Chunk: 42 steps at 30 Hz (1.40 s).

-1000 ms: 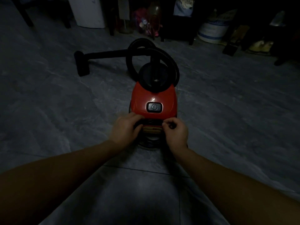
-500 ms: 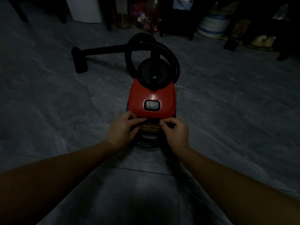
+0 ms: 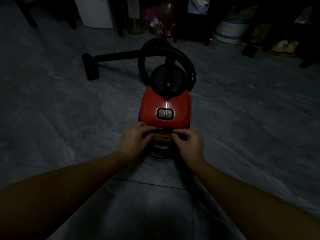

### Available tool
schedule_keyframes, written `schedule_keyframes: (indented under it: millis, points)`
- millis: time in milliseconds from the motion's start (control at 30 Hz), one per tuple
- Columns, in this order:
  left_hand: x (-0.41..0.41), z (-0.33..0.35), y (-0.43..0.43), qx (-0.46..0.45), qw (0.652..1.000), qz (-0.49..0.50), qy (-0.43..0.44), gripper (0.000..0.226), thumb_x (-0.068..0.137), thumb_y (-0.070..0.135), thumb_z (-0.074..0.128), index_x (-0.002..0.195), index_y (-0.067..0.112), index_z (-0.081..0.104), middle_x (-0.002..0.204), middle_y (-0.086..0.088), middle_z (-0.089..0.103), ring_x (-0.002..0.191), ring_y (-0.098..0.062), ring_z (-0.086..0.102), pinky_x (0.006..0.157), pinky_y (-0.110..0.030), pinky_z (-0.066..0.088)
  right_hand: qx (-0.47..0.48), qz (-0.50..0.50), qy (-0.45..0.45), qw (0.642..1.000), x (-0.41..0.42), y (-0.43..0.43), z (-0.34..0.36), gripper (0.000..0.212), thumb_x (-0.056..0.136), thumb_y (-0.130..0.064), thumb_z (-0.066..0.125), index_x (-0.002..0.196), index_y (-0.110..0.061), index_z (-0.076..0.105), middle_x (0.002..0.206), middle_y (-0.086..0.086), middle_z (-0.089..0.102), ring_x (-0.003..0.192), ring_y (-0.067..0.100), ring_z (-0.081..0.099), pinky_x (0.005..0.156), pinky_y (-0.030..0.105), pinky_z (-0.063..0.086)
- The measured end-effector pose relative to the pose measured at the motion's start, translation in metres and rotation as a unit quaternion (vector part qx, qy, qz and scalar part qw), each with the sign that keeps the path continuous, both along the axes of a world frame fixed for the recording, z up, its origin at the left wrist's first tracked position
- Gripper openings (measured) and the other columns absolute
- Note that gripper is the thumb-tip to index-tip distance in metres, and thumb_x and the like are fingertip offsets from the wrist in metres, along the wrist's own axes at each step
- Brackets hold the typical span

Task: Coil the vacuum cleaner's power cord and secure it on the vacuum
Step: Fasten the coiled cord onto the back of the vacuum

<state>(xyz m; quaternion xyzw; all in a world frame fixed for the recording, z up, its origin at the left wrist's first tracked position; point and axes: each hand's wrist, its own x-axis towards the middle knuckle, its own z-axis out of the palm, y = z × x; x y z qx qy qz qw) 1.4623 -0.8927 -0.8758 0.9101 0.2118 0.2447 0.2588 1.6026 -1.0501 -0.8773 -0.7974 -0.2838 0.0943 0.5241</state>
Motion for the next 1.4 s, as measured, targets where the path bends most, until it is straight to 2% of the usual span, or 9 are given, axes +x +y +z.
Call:
schedule_keyframes:
  millis: [167, 300, 500, 633, 800, 1033, 1200, 1300, 1400]
  points:
    - [0.002, 0.001, 0.005, 0.012, 1.000, -0.016, 0.003, 0.021, 0.087, 0.020, 0.070, 0.108, 0.017, 0.072, 0.107, 0.000, 0.071, 0.093, -0.015, 0.068, 0.080, -0.037, 0.057, 0.001, -0.023, -0.001, 1.000, -0.003, 0.002, 0.000, 0.015, 0.078, -0.023, 0.079, 0.092, -0.029, 0.076, 0.096, -0.011, 0.063, 0.096, 0.004, 0.059, 0.086, 0.021, 0.049]
    - [0.003, -0.002, 0.007, 0.017, 1.000, -0.021, 0.010, 0.021, 0.086, 0.024, 0.070, 0.106, 0.021, 0.070, 0.104, 0.002, 0.070, 0.089, -0.014, 0.068, 0.076, -0.039, 0.057, -0.007, -0.023, -0.002, 1.000, -0.006, 0.002, 0.001, 0.017, 0.078, -0.025, 0.080, 0.093, -0.029, 0.075, 0.098, -0.009, 0.062, 0.099, 0.007, 0.057, 0.088, 0.020, 0.046]
    - [0.001, 0.004, 0.009, 0.057, 0.997, -0.058, 0.011, 0.027, 0.088, 0.020, 0.069, 0.115, 0.018, 0.066, 0.104, -0.004, 0.071, 0.088, -0.019, 0.069, 0.076, -0.038, 0.058, -0.012, -0.028, 0.006, 1.000, -0.006, 0.004, 0.003, 0.012, 0.079, -0.024, 0.079, 0.090, -0.029, 0.074, 0.093, -0.015, 0.056, 0.097, 0.005, 0.055, 0.083, 0.010, 0.040]
    - [0.001, 0.008, 0.017, 0.071, 0.994, -0.082, 0.020, 0.024, 0.089, 0.024, 0.067, 0.112, 0.017, 0.070, 0.104, -0.003, 0.073, 0.088, -0.017, 0.070, 0.077, -0.032, 0.057, -0.016, -0.019, 0.004, 1.000, -0.004, 0.004, 0.002, 0.012, 0.080, -0.026, 0.078, 0.092, -0.027, 0.075, 0.096, -0.009, 0.059, 0.094, 0.004, 0.056, 0.082, 0.014, 0.042]
    - [0.002, 0.005, 0.012, 0.040, 0.998, -0.058, -0.002, 0.024, 0.085, 0.017, 0.074, 0.109, 0.015, 0.074, 0.107, -0.002, 0.073, 0.093, -0.015, 0.070, 0.083, -0.031, 0.057, -0.015, -0.016, -0.008, 1.000, -0.004, 0.002, -0.002, 0.016, 0.079, -0.028, 0.078, 0.095, -0.030, 0.073, 0.098, -0.011, 0.057, 0.098, 0.005, 0.056, 0.085, 0.018, 0.046]
    - [0.004, 0.002, 0.001, 0.065, 0.997, -0.041, 0.026, 0.025, 0.085, 0.022, 0.072, 0.108, 0.019, 0.063, 0.105, 0.001, 0.061, 0.087, -0.017, 0.063, 0.070, -0.029, 0.052, -0.030, -0.025, -0.022, 0.999, -0.009, 0.006, -0.006, 0.016, 0.081, -0.024, 0.077, 0.095, -0.029, 0.071, 0.100, -0.010, 0.054, 0.101, 0.009, 0.056, 0.088, 0.021, 0.047]
    - [0.014, 0.003, 0.006, 0.036, 0.999, -0.016, 0.019, 0.019, 0.082, 0.022, 0.074, 0.100, 0.017, 0.068, 0.095, 0.000, 0.064, 0.083, -0.018, 0.064, 0.069, -0.036, 0.054, -0.028, -0.035, -0.015, 0.999, -0.003, 0.010, -0.005, 0.012, 0.083, -0.025, 0.075, 0.094, -0.028, 0.072, 0.100, -0.008, 0.057, 0.100, 0.009, 0.057, 0.083, 0.013, 0.042]
    - [0.013, -0.002, 0.007, 0.012, 1.000, -0.017, 0.021, 0.018, 0.080, 0.020, 0.077, 0.096, 0.014, 0.071, 0.094, -0.002, 0.068, 0.083, -0.019, 0.066, 0.072, -0.034, 0.054, -0.041, -0.028, -0.022, 0.999, 0.000, 0.009, -0.009, 0.010, 0.084, -0.024, 0.075, 0.093, -0.026, 0.074, 0.099, -0.008, 0.057, 0.097, 0.008, 0.057, 0.079, 0.007, 0.038]
    - [0.014, -0.003, 0.007, -0.011, 1.000, 0.005, 0.021, 0.017, 0.079, 0.020, 0.079, 0.094, 0.013, 0.073, 0.093, -0.002, 0.071, 0.083, -0.018, 0.067, 0.074, -0.030, 0.052, -0.038, -0.031, -0.024, 0.999, -0.001, 0.010, -0.010, 0.008, 0.083, -0.023, 0.075, 0.091, -0.024, 0.076, 0.097, -0.007, 0.058, 0.095, 0.009, 0.058, 0.080, 0.009, 0.040]
